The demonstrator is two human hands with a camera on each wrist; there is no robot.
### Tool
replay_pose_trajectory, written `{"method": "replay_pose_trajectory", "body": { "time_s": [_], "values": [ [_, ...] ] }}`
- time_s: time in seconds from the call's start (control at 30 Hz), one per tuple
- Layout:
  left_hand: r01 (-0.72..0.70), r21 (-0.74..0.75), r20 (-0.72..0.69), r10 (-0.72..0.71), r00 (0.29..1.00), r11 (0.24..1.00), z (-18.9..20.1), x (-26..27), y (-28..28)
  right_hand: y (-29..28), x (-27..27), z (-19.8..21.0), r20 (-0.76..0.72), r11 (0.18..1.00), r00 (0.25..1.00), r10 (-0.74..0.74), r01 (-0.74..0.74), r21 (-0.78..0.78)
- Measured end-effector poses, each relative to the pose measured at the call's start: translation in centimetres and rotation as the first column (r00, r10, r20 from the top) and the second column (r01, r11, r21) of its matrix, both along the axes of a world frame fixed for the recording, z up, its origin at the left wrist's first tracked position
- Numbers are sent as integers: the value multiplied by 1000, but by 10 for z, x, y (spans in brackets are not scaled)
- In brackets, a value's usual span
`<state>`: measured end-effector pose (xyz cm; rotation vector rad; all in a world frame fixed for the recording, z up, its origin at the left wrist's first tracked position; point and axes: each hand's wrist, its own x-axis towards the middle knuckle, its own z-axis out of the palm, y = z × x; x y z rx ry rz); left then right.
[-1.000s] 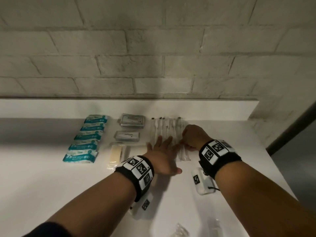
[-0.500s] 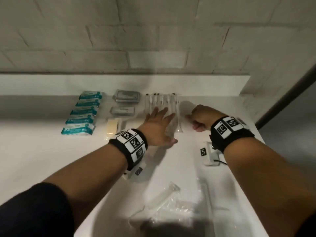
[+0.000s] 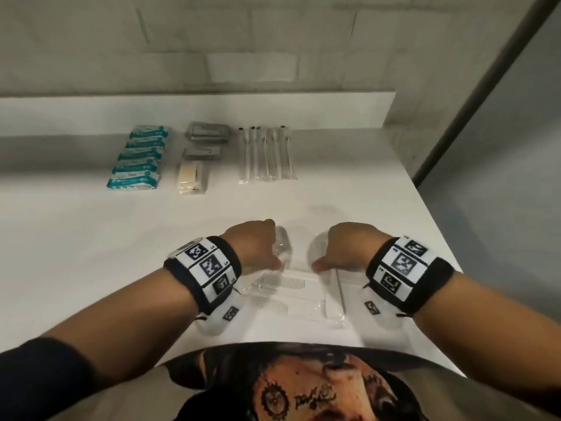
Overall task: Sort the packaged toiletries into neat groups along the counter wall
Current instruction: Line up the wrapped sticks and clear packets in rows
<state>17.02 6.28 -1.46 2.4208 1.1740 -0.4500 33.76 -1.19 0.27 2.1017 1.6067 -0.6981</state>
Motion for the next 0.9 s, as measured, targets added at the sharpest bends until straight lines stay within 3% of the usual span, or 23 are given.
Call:
{"method": "replay_pose_trajectory", "body": {
  "time_s": [0.13, 0.27, 0.37, 0.43, 0.5, 0.6, 0.77, 0.9],
  "values": [
    [-64, -45, 44, 66, 997, 997, 9, 1, 1, 10, -13, 3, -42, 999, 999, -34, 34, 18],
    [-92, 24, 176, 86, 981, 995, 12, -8, -2, 9, -3, 0, -114, 980, 993, -43, 64, 190],
    [-2, -8, 264, 4, 965, 1000, 13, -10, -18, -4, 7, 5, -342, 918, 929, -140, 251, 306],
    [129, 8, 203, -128, 971, 992, 9, -7, -32, -14, 9, 7, -419, 909, 897, -140, 284, 304],
    [218, 6, 81, -218, 973, 976, 0, -4, -42, -26, 8, 4, -323, 957, 942, -87, 169, 237],
    [202, 14, -3, -202, 979, 979, -5, -2, -41, -38, 2, -8, 8, 991, 998, 58, -59, 120],
    [176, -22, -116, -177, 977, 984, 10, -9, -22, -34, -6, -10, -20, 998, 1000, -3, 5, 70],
    [60, -92, -137, -72, 988, 994, 4, -31, -8, -33, -10, -9, -11, 998, 1000, -29, 30, 56]
  ]
}}
